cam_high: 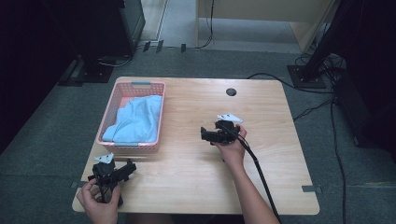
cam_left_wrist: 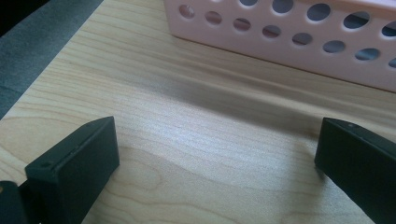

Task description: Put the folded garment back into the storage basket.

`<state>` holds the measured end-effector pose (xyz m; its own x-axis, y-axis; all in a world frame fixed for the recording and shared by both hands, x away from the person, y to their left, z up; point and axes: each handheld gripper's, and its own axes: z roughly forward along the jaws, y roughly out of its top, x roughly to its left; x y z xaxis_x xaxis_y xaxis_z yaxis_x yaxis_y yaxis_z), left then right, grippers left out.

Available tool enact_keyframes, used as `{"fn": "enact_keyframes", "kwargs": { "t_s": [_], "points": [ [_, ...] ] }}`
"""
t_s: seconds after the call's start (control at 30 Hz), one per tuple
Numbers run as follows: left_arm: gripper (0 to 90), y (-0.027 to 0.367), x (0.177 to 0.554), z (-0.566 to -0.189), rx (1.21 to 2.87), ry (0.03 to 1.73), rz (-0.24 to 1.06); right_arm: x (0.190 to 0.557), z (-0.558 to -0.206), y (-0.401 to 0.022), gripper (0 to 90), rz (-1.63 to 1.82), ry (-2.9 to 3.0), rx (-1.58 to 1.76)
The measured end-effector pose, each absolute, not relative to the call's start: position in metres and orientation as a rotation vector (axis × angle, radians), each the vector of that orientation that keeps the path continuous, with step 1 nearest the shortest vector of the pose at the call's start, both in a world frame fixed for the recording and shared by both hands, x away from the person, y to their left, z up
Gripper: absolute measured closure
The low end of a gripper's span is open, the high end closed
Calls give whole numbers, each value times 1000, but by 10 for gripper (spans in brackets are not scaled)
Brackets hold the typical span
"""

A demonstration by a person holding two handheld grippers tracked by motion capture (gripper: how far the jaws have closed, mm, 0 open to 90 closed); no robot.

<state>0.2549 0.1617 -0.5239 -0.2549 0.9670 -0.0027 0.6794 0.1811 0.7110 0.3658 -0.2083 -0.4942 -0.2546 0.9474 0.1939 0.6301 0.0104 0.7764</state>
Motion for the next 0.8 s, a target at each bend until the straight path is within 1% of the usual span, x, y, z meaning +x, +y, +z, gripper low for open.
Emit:
{"fn": "enact_keyframes", "kwargs": {
  "t_s": [0.8],
  "points": [
    [0,162,255,-524,1544,2005,835,356,-505,-231,0,1068,1882,1636]
  ]
}}
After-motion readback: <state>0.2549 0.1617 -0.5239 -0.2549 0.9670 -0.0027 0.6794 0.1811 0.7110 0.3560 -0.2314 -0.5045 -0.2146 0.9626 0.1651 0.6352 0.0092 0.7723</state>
